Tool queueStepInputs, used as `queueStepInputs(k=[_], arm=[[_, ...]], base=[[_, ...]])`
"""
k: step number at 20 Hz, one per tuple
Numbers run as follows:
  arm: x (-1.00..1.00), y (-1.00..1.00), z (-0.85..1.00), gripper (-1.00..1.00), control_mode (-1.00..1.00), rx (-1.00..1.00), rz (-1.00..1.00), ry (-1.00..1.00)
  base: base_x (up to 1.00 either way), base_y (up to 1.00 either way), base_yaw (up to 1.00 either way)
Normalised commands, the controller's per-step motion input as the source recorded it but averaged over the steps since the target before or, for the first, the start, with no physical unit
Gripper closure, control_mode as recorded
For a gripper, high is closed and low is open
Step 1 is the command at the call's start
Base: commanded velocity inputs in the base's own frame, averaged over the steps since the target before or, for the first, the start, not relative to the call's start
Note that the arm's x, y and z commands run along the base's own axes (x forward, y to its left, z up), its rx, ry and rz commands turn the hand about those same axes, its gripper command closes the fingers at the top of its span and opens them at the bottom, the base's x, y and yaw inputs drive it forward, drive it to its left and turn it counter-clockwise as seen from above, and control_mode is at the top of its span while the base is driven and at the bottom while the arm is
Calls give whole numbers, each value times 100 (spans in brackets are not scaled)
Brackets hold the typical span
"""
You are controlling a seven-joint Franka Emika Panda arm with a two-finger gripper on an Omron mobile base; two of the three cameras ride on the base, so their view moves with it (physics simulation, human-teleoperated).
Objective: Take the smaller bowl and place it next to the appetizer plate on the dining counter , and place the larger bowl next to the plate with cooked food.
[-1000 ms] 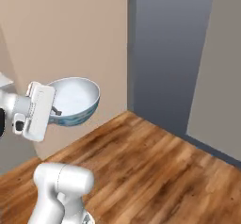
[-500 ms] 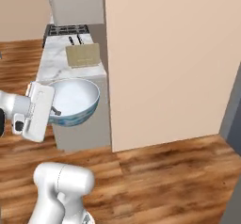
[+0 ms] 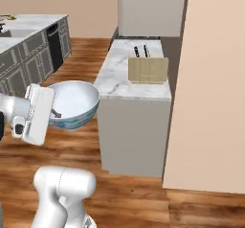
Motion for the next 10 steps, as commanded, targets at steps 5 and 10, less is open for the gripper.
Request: queueStepInputs(k=[5,10], arm=[[0,0,0,100,100,0,0,0],[0,0,0,100,100,0,0,0]], base=[[100,83,38],[100,66,27]])
